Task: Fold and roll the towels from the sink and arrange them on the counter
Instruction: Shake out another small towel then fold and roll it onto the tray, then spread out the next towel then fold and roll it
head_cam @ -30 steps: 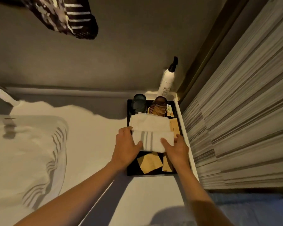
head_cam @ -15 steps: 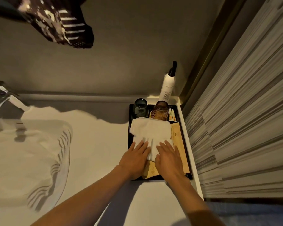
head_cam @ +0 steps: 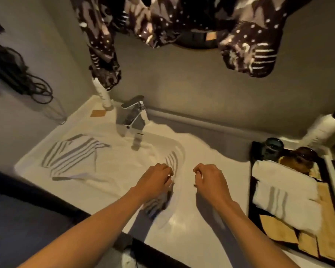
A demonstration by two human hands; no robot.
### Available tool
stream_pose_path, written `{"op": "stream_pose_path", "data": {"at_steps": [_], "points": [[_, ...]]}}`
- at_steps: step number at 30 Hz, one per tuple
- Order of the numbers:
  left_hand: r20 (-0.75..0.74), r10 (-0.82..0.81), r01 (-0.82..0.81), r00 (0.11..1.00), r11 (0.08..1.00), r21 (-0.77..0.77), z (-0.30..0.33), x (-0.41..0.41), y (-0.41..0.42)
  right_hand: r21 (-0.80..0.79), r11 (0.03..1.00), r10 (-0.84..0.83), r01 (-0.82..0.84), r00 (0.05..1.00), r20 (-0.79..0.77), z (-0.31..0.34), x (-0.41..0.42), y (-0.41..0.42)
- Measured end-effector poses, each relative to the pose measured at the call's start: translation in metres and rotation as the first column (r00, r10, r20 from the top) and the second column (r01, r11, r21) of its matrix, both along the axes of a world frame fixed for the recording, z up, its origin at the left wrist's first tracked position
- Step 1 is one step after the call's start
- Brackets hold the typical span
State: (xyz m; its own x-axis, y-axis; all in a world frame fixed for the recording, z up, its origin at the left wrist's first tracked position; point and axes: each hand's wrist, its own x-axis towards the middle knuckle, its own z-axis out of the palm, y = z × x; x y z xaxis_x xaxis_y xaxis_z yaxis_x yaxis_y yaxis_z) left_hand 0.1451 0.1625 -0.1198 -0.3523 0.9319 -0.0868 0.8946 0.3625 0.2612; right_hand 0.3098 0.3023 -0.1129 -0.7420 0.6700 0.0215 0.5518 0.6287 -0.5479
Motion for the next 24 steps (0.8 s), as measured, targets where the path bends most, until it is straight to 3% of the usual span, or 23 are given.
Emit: {"op": "stream_pose_path", "data": {"at_steps": [5,10,14,16,18,19,21,24], "points": [[0.045,0.245,-0.239,0.969,0.965,-0.109,-0.012,-0.092,-0.092,-0.049,0.989,0.144,-0.140,0.985,0.094,-0.011,-0.095,-0.060],[0.173,0.328,-0.260,0.929,0.908,-0.327,-0.049,-0.159,-0.144,0.056,0.992,0.085,-0.113,0.926,0.368,-0.052,-0.150,-0.108],[0.137,0.238,-0.158,0.962,0.888,-0.432,-0.092,-0.196,-0.159,0.183,0.977,-0.202,0.113,0.772,0.602,-0.084,-0.153,-0.123],[0.058,0.193,-0.145,0.980,0.875,-0.463,-0.104,-0.201,-0.157,0.236,0.966,-0.234,0.101,0.723,0.649,-0.094,-0.145,-0.125],[-0.041,0.121,-0.124,0.992,0.835,-0.536,-0.109,-0.204,-0.150,0.217,0.976,-0.153,-0.010,0.680,0.717,-0.096,-0.140,-0.131],[-0.058,0.075,-0.095,0.996,0.811,-0.578,-0.109,-0.206,-0.146,0.210,0.976,-0.116,-0.057,0.680,0.724,-0.094,-0.139,-0.134],[0.055,0.008,0.025,0.998,0.818,-0.574,-0.106,-0.213,-0.140,0.235,0.970,-0.108,-0.062,0.756,0.646,-0.091,-0.135,-0.138],[0.357,-0.010,0.143,0.934,0.927,-0.348,-0.072,-0.225,-0.130,0.241,0.970,-0.045,-0.040,0.940,0.338,-0.081,-0.138,-0.146]]}}
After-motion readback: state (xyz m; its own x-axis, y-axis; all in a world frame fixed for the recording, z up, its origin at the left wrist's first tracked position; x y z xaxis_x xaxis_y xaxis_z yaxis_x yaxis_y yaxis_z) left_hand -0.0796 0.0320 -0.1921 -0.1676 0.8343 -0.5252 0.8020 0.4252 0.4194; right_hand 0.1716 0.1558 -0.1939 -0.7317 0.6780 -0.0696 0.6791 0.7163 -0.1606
